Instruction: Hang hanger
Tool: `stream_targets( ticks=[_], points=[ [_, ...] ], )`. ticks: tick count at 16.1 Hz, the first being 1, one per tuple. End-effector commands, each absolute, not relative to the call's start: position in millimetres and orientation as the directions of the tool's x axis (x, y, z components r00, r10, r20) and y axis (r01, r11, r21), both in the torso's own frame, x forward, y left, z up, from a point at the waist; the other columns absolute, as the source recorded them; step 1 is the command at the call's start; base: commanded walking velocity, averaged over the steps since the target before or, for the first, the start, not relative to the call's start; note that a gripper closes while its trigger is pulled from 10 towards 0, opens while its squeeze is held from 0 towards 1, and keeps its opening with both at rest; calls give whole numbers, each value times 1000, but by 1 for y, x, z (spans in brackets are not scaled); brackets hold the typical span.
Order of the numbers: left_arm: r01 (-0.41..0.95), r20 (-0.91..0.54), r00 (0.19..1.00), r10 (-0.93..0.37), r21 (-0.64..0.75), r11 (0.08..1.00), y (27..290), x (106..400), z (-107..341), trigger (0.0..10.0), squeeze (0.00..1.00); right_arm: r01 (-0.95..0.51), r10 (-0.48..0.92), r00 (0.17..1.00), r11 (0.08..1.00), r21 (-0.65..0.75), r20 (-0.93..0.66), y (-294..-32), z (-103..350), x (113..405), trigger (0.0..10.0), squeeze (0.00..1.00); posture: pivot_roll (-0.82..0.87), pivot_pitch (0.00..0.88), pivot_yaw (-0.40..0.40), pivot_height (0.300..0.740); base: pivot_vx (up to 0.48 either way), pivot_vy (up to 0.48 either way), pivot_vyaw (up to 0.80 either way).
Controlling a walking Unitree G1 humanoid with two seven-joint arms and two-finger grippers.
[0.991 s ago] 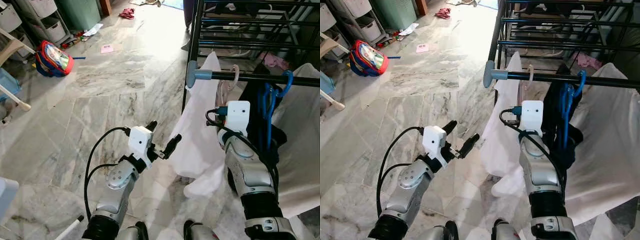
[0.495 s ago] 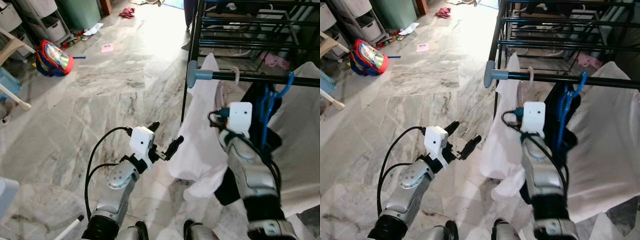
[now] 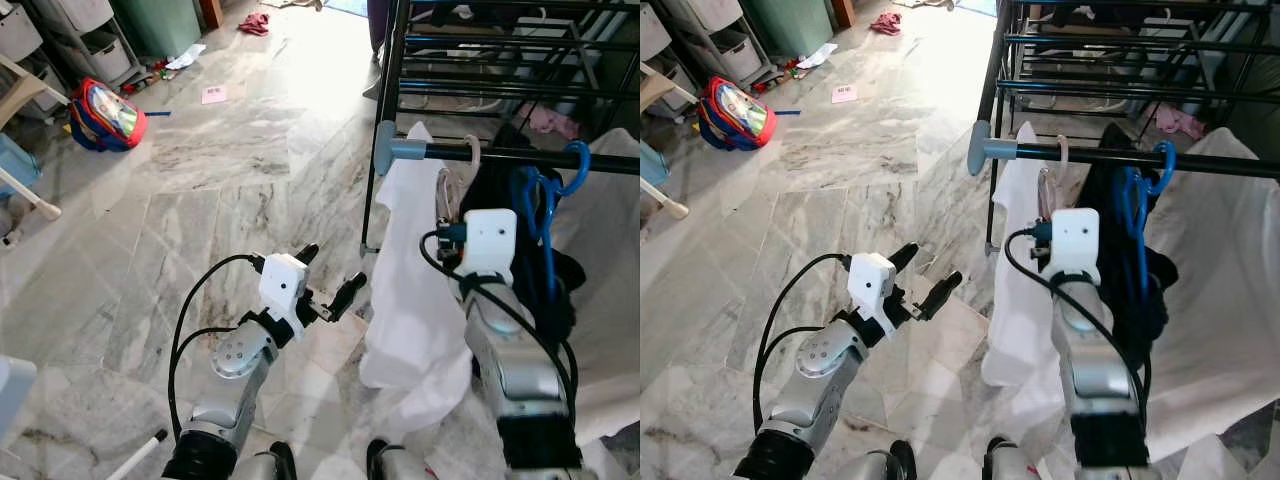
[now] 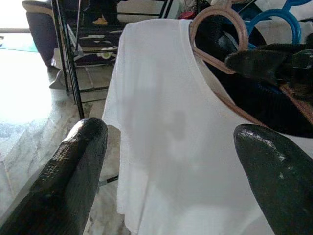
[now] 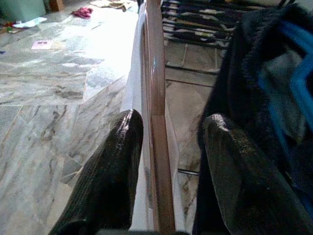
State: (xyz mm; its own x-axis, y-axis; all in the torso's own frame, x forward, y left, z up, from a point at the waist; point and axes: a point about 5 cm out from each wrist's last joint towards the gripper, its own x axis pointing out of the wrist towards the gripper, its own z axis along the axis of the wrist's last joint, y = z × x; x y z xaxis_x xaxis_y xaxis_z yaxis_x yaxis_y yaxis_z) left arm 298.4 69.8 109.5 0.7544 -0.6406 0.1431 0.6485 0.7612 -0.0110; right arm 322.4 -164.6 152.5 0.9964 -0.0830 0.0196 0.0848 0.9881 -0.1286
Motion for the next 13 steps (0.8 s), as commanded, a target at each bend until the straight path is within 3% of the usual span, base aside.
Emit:
stream_targets(
  ticks=[1, 8, 13],
  points=[
    [648, 127, 756, -642, -9, 762, 73, 297, 106, 10000, 0, 91, -85, 995, 986, -140, 47, -162, 156, 319, 10000, 1000, -85, 259, 76, 740, 0, 0, 0],
    [647, 126, 756, -642, 1, 763, 75, 297, 108, 10000, 0, 95, -69, 985, 982, -165, 156, -155, 169, 300, 10000, 1000, -77, 269, 91, 740, 0, 0, 0],
    [540, 121, 832, -541, 45, 841, 87, 302, 108, 10000, 0, 64, -17, 964, 984, -169, 266, -155, 180, 279, 10000, 1000, -74, 267, 97, 740, 0, 0, 0]
  ],
)
